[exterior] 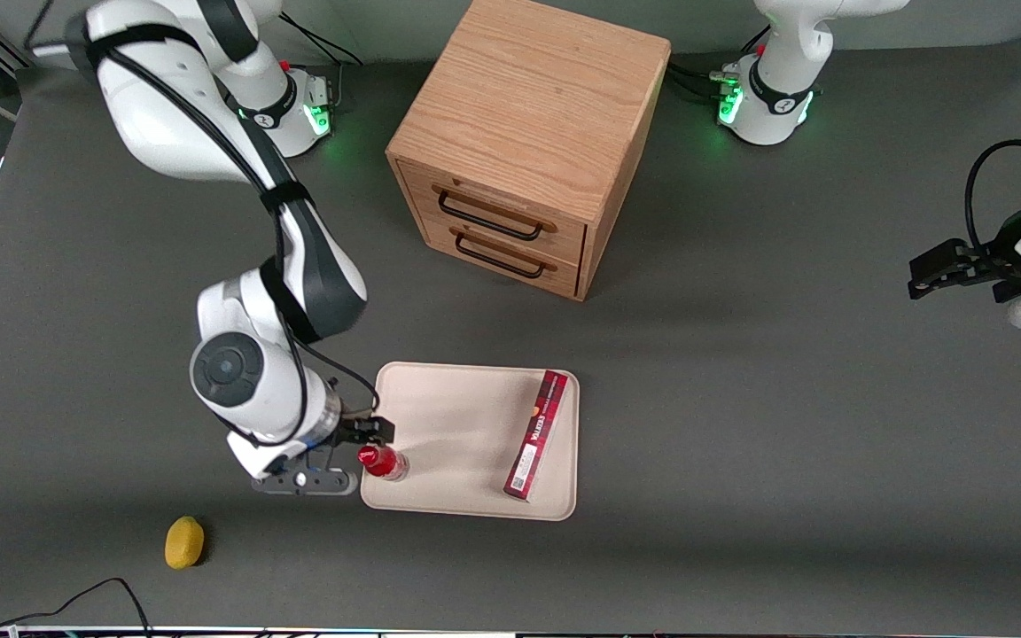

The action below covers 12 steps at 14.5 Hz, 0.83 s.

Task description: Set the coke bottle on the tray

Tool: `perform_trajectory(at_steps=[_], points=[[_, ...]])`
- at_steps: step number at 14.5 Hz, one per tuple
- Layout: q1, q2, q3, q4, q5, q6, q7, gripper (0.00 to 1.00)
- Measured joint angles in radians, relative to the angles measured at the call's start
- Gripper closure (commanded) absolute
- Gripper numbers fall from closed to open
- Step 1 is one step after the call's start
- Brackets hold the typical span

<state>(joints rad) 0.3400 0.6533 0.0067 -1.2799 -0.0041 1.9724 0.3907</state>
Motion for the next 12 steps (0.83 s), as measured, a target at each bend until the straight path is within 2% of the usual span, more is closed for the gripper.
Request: perform_trajectory(at_steps=[4, 6, 8, 9, 12], points=[[-0.089, -0.416, -0.003, -0.412, -0.001, -0.043, -0.148, 0.00], [-0.150, -0.605, -0.005, -0.543, -0.001, -0.145, -0.250, 0.00], [-0.205, -0.736, -0.008, -0.582, 0.014, -0.240, -0.325, 0.00], [-0.238, -0.786, -0.009, -0.581, 0.042, -0.269, -0.348, 0.00], [-0.296, -0.856, -0.012, -0.525, 0.080, -0.336, -0.384, 0.00]])
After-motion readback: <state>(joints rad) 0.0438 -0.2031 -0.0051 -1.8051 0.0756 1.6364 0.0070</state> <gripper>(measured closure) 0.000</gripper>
